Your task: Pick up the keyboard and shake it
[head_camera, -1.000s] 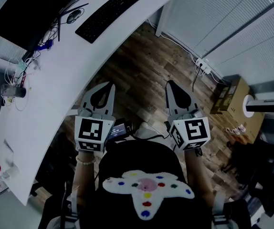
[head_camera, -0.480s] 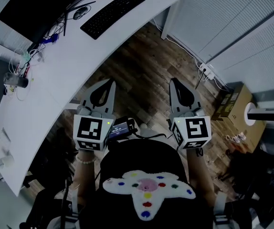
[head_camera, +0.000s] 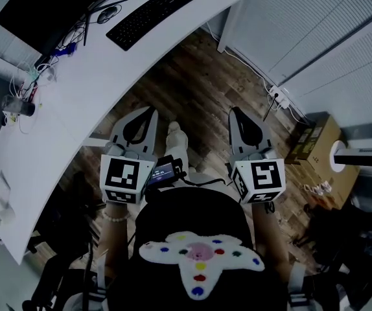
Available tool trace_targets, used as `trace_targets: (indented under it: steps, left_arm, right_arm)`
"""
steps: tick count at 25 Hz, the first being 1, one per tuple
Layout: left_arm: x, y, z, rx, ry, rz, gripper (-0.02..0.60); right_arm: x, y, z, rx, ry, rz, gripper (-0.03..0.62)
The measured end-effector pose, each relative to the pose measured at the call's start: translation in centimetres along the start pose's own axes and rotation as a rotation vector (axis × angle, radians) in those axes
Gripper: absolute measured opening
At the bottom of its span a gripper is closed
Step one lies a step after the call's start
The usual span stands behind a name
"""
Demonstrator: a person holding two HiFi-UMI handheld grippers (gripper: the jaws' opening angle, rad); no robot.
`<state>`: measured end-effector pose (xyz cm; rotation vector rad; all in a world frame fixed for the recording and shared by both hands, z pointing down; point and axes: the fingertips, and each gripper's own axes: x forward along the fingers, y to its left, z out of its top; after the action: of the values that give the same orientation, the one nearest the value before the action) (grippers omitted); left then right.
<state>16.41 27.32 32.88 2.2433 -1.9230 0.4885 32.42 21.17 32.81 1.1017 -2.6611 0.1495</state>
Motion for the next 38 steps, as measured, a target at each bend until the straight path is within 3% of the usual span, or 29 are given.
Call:
trace_targets:
  steps: [11, 27, 38]
  left_arm:
    - [6.8, 4.1, 1.9, -0.004, -0.015, 0.002, 0.016]
    - [20.3, 17.1, 4.2, -0.060, 0.039, -0.038, 0.017]
    - [24.6, 24.2, 3.0, -0.139, 0.076, -0.006, 0.016]
  right_arm:
    - [5.7, -3.7, 1.7, -0.002, -0.001, -0.029, 0.038]
    - [24.0, -7.2, 7.4, -0.013, 0.045, -0.029, 0.038]
    - [34.0, -6.6, 10.1, -0.050, 0.065, 0.039, 0.038]
